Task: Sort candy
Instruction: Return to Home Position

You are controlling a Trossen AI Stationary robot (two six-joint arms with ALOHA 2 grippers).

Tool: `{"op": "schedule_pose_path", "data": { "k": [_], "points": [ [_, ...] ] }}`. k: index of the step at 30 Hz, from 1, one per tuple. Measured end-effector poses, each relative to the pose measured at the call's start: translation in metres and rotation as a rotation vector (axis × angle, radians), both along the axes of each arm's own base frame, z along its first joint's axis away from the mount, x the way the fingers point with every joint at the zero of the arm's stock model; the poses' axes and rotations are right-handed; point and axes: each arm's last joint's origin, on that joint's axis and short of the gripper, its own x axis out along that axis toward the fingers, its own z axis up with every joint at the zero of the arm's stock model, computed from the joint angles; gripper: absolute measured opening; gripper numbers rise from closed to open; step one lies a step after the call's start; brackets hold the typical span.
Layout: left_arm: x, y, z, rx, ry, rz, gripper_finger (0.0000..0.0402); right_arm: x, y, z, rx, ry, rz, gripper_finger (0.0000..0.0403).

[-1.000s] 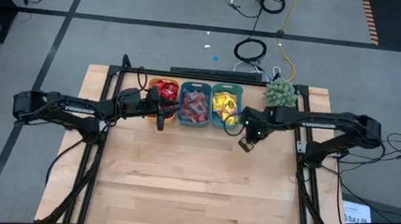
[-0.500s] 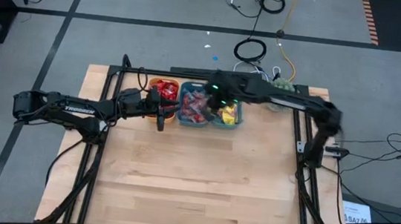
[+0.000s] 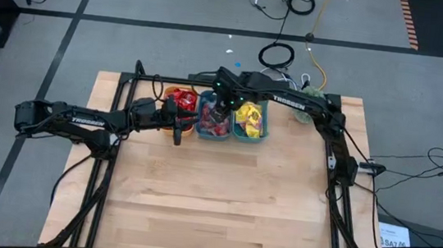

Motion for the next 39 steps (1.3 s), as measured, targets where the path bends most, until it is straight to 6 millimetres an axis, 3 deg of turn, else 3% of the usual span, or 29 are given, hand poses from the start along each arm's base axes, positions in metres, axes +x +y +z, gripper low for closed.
{"op": "schedule_pose_path", "data": {
  "k": [7,16,23,27,30,35,39],
  "points": [
    [0.000,0.000,0.000,0.000,0.000,-0.002,0.0118,-0.003,0.002,0.008,-0.004,-0.020,-0.005,0.0308],
    [0.000,0.000,0.002,-0.037,-0.025,-0.005,0.0118,-0.004,0.003,0.009,-0.017,-0.008,0.023,0.0320],
    [-0.018,-0.007,0.021,-0.019,-0.066,-0.048,0.0118,-0.018,0.039,0.029,-0.074,0.005,0.166,0.0320],
    [-0.043,-0.016,0.030,-0.017,-0.007,-0.040,0.0118,-0.045,0.069,0.032,-0.135,-0.065,0.204,0.0320],
    [-0.062,-0.022,0.036,-0.019,0.006,-0.041,0.0118,-0.077,0.095,0.027,-0.159,-0.199,0.234,0.0320],
    [-0.089,-0.036,0.036,-0.051,0.040,-0.097,0.0118,-0.142,0.133,-0.004,-0.120,-0.362,0.229,0.0320],
    [-0.100,-0.048,0.018,-0.111,0.001,-0.184,0.0118,-0.186,0.147,-0.021,-0.047,-0.446,0.167,0.0320]
  ]
}}
